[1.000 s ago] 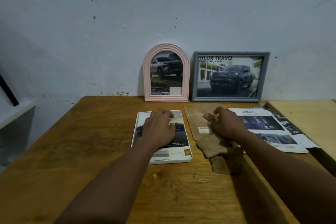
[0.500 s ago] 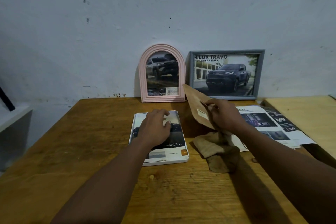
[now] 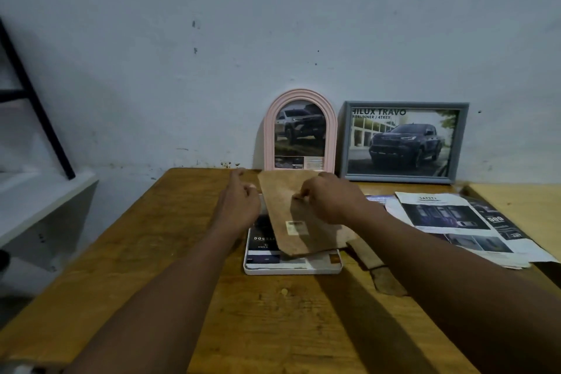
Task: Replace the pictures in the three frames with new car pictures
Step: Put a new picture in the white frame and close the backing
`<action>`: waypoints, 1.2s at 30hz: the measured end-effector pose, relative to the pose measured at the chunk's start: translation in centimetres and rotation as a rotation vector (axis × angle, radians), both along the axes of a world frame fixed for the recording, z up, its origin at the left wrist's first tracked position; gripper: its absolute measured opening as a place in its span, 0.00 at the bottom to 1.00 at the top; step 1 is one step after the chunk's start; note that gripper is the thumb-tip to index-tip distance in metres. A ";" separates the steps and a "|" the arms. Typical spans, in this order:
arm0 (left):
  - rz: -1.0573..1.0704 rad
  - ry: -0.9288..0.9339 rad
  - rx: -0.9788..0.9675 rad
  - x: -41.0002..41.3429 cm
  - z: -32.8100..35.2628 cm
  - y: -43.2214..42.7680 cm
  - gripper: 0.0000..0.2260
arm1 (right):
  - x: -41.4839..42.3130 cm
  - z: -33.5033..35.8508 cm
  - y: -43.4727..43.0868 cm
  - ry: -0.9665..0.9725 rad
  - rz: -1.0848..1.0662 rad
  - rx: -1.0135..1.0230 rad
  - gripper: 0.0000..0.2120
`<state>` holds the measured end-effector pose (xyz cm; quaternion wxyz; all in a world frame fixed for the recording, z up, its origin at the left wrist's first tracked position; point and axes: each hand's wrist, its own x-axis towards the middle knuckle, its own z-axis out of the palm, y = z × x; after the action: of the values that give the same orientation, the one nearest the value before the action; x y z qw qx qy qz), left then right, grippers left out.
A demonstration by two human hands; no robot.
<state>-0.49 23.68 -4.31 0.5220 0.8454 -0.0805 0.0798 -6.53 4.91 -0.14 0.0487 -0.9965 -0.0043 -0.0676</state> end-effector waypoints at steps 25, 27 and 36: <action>-0.065 -0.060 0.291 -1.1 -4.8 1.1 0.19 | 1.3 -0.4 5.4 0.303 -0.059 0.023 0.17; -0.059 -0.068 0.282 -1.0 -4.9 1.1 0.19 | 0.5 -1.1 3.7 0.243 -0.032 0.216 0.16; -0.055 -0.078 0.288 -0.7 -5.3 1.1 0.24 | -1.9 -7.3 1.8 -0.041 -0.235 0.272 0.17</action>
<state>-1.19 24.76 -9.64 0.3940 0.9051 -0.1346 0.0859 -8.46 6.67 -7.41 0.1749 -0.9728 0.1202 -0.0933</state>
